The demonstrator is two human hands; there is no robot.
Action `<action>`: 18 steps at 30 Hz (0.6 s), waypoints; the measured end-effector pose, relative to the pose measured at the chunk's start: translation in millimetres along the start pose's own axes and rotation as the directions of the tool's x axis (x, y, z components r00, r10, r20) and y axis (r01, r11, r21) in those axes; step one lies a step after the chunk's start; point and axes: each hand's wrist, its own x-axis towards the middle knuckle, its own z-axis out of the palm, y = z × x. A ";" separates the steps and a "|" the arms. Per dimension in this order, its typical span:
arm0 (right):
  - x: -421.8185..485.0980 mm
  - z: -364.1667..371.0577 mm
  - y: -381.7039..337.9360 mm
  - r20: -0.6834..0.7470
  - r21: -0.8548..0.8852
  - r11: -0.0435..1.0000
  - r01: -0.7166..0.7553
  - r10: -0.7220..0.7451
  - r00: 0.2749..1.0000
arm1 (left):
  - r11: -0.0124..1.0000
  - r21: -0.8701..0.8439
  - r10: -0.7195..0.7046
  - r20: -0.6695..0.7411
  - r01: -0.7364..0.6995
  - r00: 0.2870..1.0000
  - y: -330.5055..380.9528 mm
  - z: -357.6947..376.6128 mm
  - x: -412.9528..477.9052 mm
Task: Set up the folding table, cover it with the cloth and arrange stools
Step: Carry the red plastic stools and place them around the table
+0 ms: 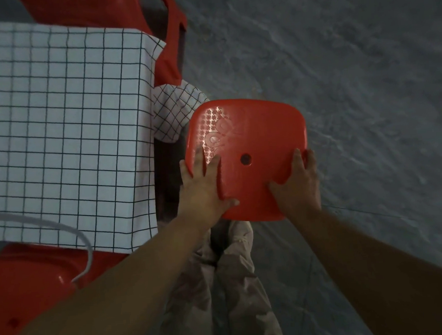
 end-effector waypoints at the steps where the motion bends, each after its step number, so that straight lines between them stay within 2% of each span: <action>1: 0.1 -1.5 -1.3 -0.020 -0.064 0.998 0.021 -0.022 1.000 | 1.000 0.004 -0.020 0.009 0.020 1.000 2.9 -0.6 1.3; 4: -0.1 -6.9 -10.8 -0.023 -0.185 0.977 0.103 -0.109 0.994 | 0.997 0.072 -0.042 0.022 0.041 0.999 9.3 -5.1 3.3; 10: -25.7 -34.2 -34.6 0.058 -0.145 0.974 0.175 -0.168 0.984 | 0.986 0.164 0.047 -0.018 -0.044 0.999 21.1 -32.8 -13.6; 18: -128.2 -100.6 -79.3 0.052 -0.180 0.940 0.289 -0.284 0.957 | 0.956 0.173 0.263 -0.145 -0.237 0.954 60.9 -106.8 -84.7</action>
